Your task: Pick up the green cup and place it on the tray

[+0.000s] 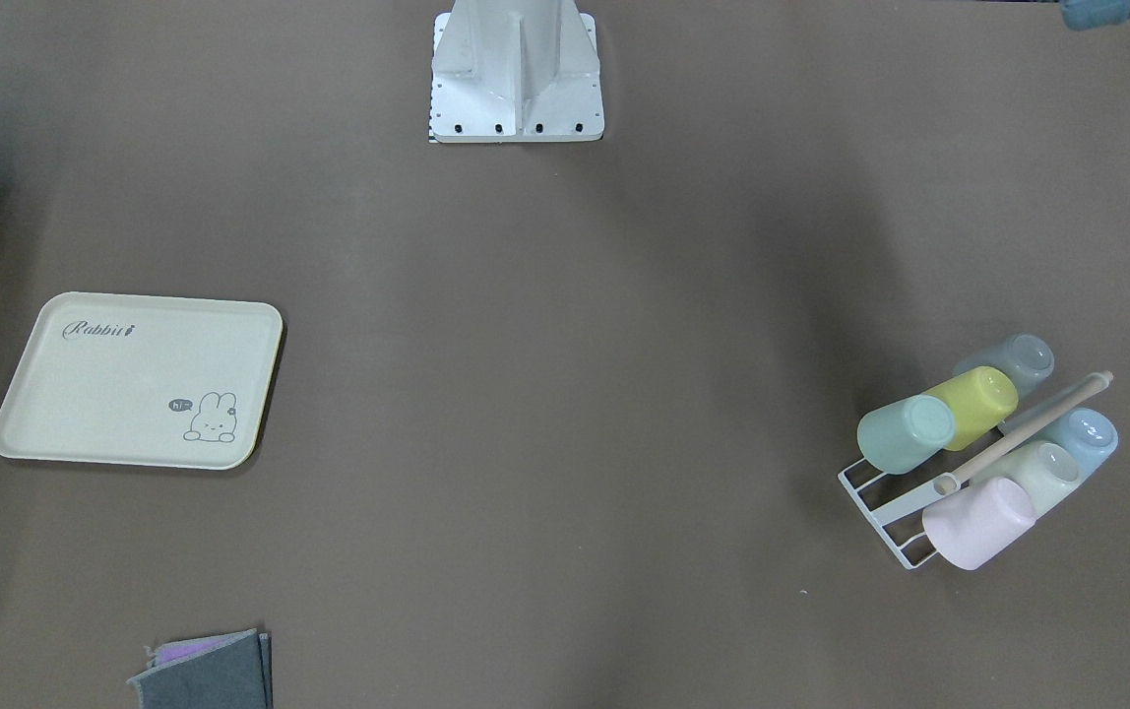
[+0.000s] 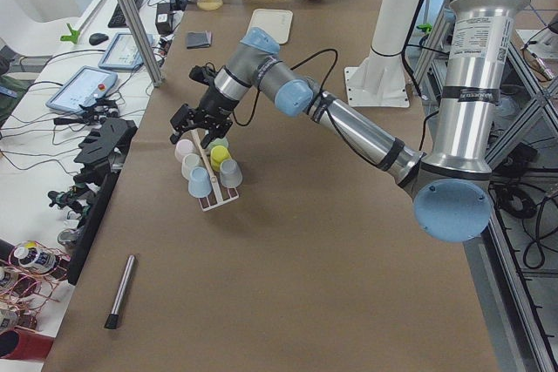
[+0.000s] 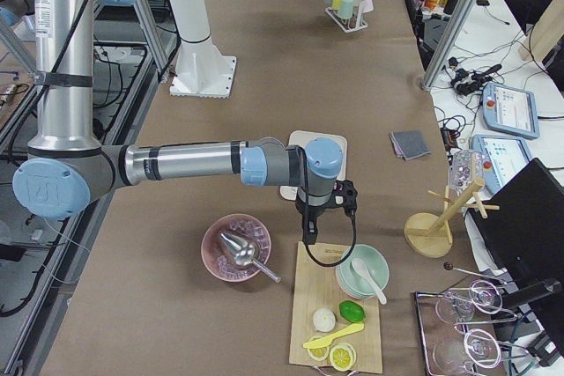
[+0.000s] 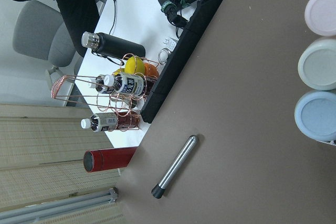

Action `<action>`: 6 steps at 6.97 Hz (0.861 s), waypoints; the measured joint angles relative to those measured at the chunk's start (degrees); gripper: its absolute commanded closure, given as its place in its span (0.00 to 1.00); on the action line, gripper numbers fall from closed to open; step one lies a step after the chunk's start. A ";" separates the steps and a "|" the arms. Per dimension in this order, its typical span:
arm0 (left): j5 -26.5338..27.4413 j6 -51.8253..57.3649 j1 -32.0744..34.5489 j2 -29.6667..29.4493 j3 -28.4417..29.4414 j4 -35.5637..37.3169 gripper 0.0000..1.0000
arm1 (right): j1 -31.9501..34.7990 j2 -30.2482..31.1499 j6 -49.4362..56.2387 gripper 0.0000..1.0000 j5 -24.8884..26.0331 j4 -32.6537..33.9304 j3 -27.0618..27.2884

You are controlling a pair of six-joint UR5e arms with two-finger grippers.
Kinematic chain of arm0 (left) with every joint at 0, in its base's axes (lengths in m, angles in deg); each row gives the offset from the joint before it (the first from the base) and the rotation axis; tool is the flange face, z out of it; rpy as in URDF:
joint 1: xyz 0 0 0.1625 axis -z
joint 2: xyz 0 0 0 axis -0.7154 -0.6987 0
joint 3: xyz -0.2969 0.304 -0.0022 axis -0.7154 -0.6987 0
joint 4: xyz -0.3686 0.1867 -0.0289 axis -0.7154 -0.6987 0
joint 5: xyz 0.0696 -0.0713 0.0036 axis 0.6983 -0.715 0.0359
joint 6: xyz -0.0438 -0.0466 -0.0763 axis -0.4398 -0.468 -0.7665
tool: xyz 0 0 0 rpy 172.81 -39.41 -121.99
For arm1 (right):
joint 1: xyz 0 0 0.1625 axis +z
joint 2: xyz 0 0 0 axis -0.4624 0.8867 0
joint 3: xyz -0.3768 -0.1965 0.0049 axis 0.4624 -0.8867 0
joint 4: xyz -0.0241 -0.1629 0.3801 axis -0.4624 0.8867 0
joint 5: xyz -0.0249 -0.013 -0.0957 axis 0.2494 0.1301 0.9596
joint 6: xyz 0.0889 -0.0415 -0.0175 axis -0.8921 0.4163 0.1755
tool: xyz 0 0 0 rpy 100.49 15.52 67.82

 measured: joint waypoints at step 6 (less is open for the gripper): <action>30.39 16.73 -25.23 -13.05 -0.37 24.99 0.02 | -3.23 -1.07 -7.68 0.00 0.07 -1.05 1.15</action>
